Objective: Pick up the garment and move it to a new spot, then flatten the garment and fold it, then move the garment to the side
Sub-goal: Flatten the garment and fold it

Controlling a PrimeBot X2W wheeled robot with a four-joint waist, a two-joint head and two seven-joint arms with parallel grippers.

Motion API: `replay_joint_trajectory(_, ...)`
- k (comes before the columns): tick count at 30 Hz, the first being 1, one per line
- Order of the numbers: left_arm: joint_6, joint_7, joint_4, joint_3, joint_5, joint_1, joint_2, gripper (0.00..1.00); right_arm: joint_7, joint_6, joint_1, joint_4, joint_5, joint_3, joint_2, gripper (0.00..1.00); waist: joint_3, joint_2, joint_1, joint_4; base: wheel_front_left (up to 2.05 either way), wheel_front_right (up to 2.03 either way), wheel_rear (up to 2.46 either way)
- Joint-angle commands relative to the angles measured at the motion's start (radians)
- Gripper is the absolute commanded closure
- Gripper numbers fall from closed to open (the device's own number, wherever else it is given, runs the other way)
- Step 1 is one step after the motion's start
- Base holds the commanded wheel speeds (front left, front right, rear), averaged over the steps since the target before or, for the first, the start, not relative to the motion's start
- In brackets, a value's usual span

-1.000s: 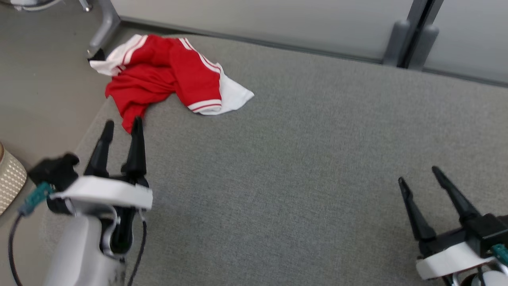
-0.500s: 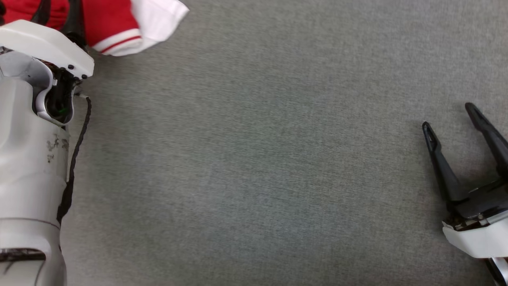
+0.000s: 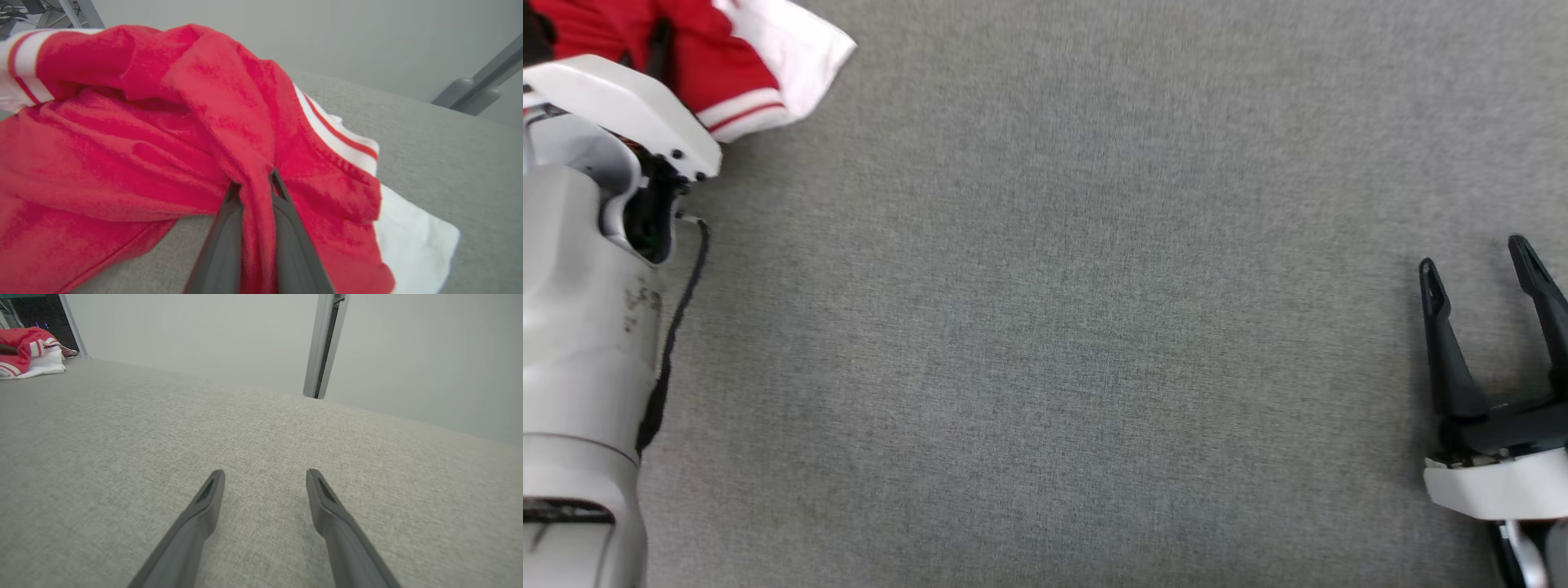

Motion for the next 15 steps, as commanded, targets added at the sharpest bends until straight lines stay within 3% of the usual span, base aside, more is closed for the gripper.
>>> replay_joint_trajectory(1,-0.005,-0.006,-0.025,-0.014,-0.011,0.015,-0.007,1.00,0.005,0.000,0.049,0.056,0.007,0.011,0.013,0.00,-0.083,0.0000,0.0000,-0.008,0.00,0.00,0.00)
replay_joint_trajectory(6,-0.004,0.017,-0.243,-0.144,-0.089,0.155,0.014,1.00,-0.029,0.000,0.046,0.131,0.020,0.034,0.086,0.00,-0.247,0.0000,0.0000,-0.043,0.00,0.00,0.00)
replay_joint_trajectory(15,0.008,0.216,-0.884,-0.360,-0.249,0.551,0.039,1.00,-0.038,0.000,0.106,0.205,0.030,0.031,0.163,0.00,-0.452,0.0000,0.0000,-0.137,0.00,0.00,0.00)
